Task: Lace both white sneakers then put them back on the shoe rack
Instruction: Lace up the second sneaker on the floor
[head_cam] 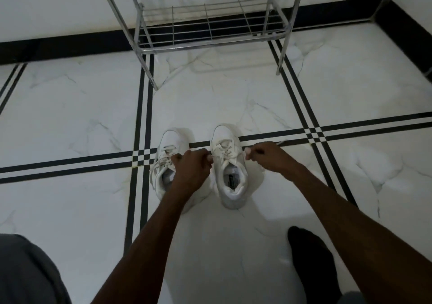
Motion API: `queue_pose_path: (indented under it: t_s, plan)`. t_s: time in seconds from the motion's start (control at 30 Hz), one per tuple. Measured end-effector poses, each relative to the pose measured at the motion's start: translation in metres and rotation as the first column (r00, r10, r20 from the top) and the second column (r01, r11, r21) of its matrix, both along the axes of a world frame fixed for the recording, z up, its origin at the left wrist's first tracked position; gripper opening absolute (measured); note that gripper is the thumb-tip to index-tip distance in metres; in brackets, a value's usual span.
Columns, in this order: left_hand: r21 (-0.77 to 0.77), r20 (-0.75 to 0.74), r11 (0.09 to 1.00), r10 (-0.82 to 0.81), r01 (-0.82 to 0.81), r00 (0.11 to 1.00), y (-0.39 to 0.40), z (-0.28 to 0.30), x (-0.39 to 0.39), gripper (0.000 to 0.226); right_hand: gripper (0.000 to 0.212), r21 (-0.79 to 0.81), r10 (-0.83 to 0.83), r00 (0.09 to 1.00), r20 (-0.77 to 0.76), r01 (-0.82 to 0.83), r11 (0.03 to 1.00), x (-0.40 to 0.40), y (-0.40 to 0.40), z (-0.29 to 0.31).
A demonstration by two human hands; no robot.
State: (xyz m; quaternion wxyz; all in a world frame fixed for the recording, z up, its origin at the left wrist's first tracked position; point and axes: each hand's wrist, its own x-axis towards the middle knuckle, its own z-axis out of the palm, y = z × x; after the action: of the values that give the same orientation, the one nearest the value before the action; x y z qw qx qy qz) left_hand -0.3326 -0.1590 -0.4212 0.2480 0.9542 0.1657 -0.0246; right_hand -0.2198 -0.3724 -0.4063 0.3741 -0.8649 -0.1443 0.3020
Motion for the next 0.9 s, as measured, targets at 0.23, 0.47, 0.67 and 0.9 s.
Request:
queue_pose_path:
  t_s: [0.23, 0.47, 0.67, 0.9]
  plan:
    - [-0.847, 0.027, 0.513, 0.300, -0.138, 0.954, -0.007, 0.026, 0.013, 0.040, 0.032, 0.458, -0.140, 0.848, -0.511, 0.407, 0.791, 0.008, 0.027, 0.017]
    - [-0.884, 0.032, 0.452, 0.318, -0.121, 0.948, -0.015, 0.020, 0.027, 0.029, 0.024, 0.466, -0.150, 0.859, -0.489, 0.403, 0.788, 0.002, 0.035, 0.010]
    - [-0.747, 0.146, 0.664, 0.159, 0.004, 0.976, -0.014, 0.016, 0.026, 0.038, 0.039, 0.445, -0.092, 0.898, -0.431, 0.300, 0.844, 0.007, 0.032, 0.010]
    - [-0.614, 0.170, 0.787, 0.054, 0.063, 0.984, -0.015, 0.022, 0.030, 0.020, 0.027, 0.326, -0.304, 0.904, -0.300, 0.397, 0.858, 0.007, 0.043, 0.008]
